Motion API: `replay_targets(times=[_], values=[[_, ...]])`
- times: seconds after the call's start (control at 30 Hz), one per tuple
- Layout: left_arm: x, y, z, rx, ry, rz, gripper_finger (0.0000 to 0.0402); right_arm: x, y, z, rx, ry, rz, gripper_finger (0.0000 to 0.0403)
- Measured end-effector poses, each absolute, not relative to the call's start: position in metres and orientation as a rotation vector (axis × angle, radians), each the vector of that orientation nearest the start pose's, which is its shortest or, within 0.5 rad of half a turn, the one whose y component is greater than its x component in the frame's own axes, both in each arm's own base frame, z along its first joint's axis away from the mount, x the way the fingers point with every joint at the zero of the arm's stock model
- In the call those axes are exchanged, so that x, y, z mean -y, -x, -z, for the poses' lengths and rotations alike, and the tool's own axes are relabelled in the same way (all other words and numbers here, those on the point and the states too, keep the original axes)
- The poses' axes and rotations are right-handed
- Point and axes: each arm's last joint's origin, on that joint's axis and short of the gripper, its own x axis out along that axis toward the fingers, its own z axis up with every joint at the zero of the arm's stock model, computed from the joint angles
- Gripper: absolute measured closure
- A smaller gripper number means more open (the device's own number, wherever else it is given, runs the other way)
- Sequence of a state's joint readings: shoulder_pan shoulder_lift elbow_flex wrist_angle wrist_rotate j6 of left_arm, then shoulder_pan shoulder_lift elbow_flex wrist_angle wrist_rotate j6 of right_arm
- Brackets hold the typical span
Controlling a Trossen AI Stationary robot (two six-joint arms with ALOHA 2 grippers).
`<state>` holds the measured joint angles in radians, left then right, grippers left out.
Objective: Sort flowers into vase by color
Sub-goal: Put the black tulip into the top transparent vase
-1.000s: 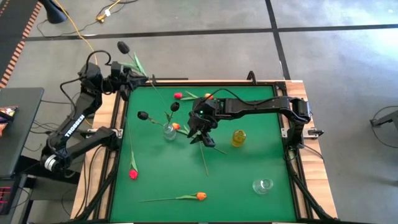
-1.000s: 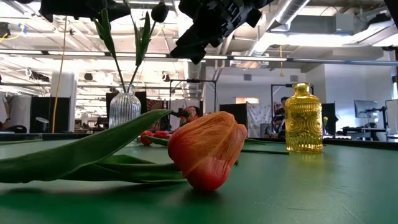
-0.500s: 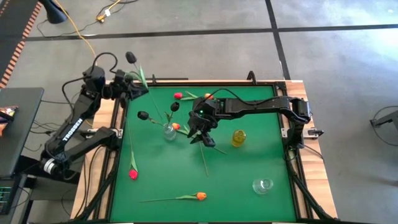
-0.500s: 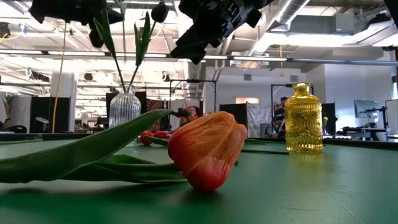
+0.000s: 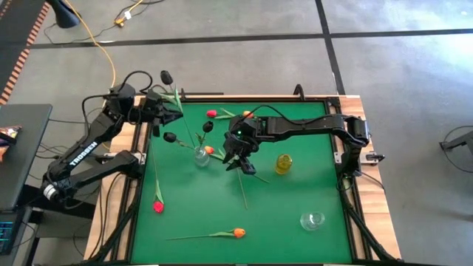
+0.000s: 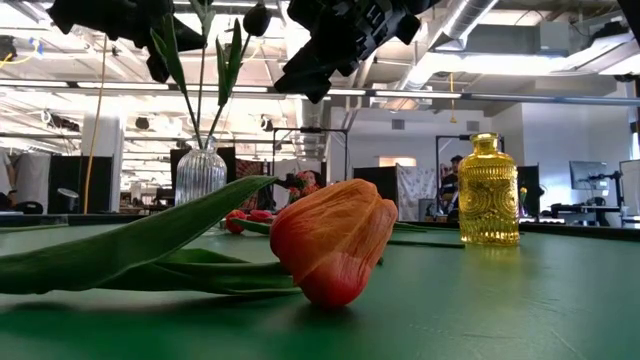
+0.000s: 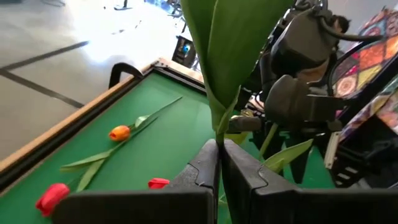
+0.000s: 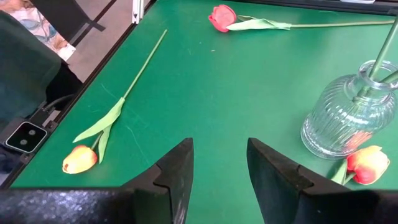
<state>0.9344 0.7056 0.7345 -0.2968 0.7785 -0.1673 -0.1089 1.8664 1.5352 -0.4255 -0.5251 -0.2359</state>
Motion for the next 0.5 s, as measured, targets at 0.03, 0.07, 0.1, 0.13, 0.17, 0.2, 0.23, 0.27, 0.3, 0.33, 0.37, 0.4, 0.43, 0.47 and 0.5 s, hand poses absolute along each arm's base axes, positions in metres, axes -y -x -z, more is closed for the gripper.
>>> replay_targets(times=[0.03, 0.07, 0.1, 0.13, 0.17, 0.2, 0.23, 0.27, 0.3, 0.33, 0.37, 0.4, 0.43, 0.47, 0.5], values=[[-0.1058, -0.1053, -0.3182, -0.166, 0.365, -0.175, 0.0401, 0.0307, -0.4147, -0.2694, -0.671, -0.015, -0.477, 0.0227], [-0.1051, -0.1064, -0.318, -0.169, 0.363, -0.182, 0.0401, 0.0307, -0.4147, -0.2694, -0.671, -0.015, -0.477, 0.0227], [-0.1045, -0.1075, -0.3179, -0.172, 0.36, -0.187, 0.0401, 0.0308, -0.4147, -0.2694, -0.671, -0.015, -0.477, 0.0227], [-0.1038, -0.1083, -0.3179, -0.173, 0.354, -0.189, 0.0401, 0.0308, -0.4147, -0.2694, -0.67, -0.014, -0.477, 0.0227], [-0.1032, -0.1091, -0.3179, -0.175, 0.349, -0.19, 0.0401, 0.0308, -0.4147, -0.2694, -0.67, -0.011, -0.478, 0.0227], [-0.1027, -0.1098, -0.3178, -0.176, 0.347, -0.193, 0.0401, 0.0308, -0.4147, -0.2694, -0.67, -0.01, -0.479, 0.0227], [-0.1024, -0.1102, -0.3178, -0.177, 0.346, -0.197, 0.0401, 0.0308, -0.4147, -0.2694, -0.67, -0.01, -0.479, 0.0227], [-0.1022, -0.1106, -0.3178, -0.178, 0.345, -0.2, 0.0401, 0.0308, -0.4147, -0.2694, -0.669, -0.01, -0.479, 0.0227], [-0.1018, -0.1111, -0.3178, -0.178, 0.348, -0.2, 0.0401, 0.0308, -0.4147, -0.2694, -0.669, -0.01, -0.479, 0.0227], [-0.1012, -0.1116, -0.3179, -0.178, 0.349, -0.197, 0.0401, 0.0308, -0.4147, -0.2694, -0.669, -0.009, -0.479, 0.0227], [-0.1008, -0.1121, -0.318, -0.178, 0.35, -0.194, 0.0401, 0.0308, -0.4147, -0.2694, -0.669, -0.007, -0.48, 0.0227], [-0.1003, -0.1126, -0.318, -0.179, 0.349, -0.19, 0.0401, 0.0308, -0.4147, -0.2694, -0.669, -0.007, -0.48, 0.0227], [-0.0997, -0.1131, -0.3179, -0.179, 0.349, -0.186, 0.0401, 0.0308, -0.4147, -0.2694, -0.668, -0.006, -0.48, 0.0227], [-0.0992, -0.1136, -0.318, -0.18, 0.351, -0.184, 0.0401, 0.0308, -0.4147, -0.2695, -0.668, -0.005, -0.48, 0.0227], [-0.0989, -0.114, -0.3179, -0.18, 0.355, -0.186, 0.0401, 0.0308, -0.4147, -0.2694, -0.668, -0.004, -0.481, 0.0227]])
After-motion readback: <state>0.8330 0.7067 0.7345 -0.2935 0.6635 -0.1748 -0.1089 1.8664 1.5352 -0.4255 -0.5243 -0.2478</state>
